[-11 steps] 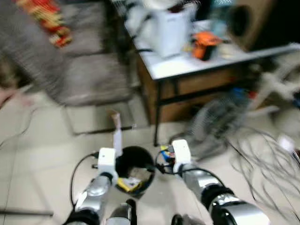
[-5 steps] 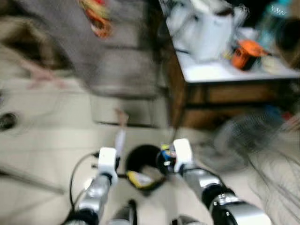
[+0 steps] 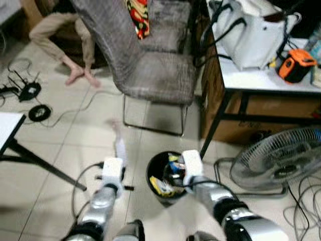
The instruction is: Picking trash to rubbish bin
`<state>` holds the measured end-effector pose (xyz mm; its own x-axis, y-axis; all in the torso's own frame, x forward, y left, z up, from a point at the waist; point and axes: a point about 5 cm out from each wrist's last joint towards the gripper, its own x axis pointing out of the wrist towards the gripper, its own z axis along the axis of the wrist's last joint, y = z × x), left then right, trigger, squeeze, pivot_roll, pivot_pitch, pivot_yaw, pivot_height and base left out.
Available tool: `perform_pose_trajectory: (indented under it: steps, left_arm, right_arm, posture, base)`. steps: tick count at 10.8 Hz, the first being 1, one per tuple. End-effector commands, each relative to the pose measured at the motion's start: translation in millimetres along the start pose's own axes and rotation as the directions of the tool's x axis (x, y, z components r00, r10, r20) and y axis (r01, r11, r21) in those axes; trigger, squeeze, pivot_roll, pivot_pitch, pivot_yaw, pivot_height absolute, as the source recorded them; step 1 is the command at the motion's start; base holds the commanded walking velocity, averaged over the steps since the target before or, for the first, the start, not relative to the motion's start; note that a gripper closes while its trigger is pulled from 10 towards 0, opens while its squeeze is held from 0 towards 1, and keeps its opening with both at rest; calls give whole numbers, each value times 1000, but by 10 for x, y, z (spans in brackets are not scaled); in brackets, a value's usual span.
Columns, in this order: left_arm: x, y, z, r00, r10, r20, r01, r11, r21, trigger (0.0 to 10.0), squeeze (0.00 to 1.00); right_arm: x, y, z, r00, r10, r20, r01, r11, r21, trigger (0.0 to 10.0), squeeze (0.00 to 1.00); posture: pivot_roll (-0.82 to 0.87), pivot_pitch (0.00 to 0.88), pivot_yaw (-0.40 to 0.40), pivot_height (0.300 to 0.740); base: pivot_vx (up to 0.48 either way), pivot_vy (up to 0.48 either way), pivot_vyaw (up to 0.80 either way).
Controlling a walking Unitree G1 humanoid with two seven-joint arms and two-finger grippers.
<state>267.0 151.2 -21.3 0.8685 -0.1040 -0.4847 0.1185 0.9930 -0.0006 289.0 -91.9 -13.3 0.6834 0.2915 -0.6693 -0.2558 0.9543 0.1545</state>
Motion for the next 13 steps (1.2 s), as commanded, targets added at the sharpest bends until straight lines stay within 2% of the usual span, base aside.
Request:
perform_pose_trajectory:
  steps: [1, 6, 11, 13]
  left_arm:
    - [-24, 11, -80, 999, 3, -34, -3, 1000, 12, 10000, 0]
    - [-22, -62, -90, 998, -55, -37, 55, 998, -6, 10000, 0]
    - [-27, -82, -114, 995, -83, -53, 83, 997, 2, 10000, 0]
    - [-29, -93, -131, 994, -84, -63, 85, 996, 3, 10000, 0]
  right_arm:
    - [-2, 3, -54, 1000, -6, -18, 7, 1000, 12, 10000, 0]
    - [-3, 3, -72, 1000, -8, -23, 9, 1000, 17, 10000, 0]
    - [-2, 11, -72, 1000, -8, -22, 8, 1000, 15, 10000, 0]
    - [-3, 5, -75, 1000, -9, -24, 9, 1000, 15, 10000, 0]
  posture:
    - [-86, 162, 24, 740]
    - [-85, 164, 23, 740]
    - [-85, 164, 23, 740]
    - [-88, 164, 25, 740]
  base:
    - [0, 0, 0]
    - [0, 0, 0]
    - [313, 0, 0]
    - [0, 0, 0]
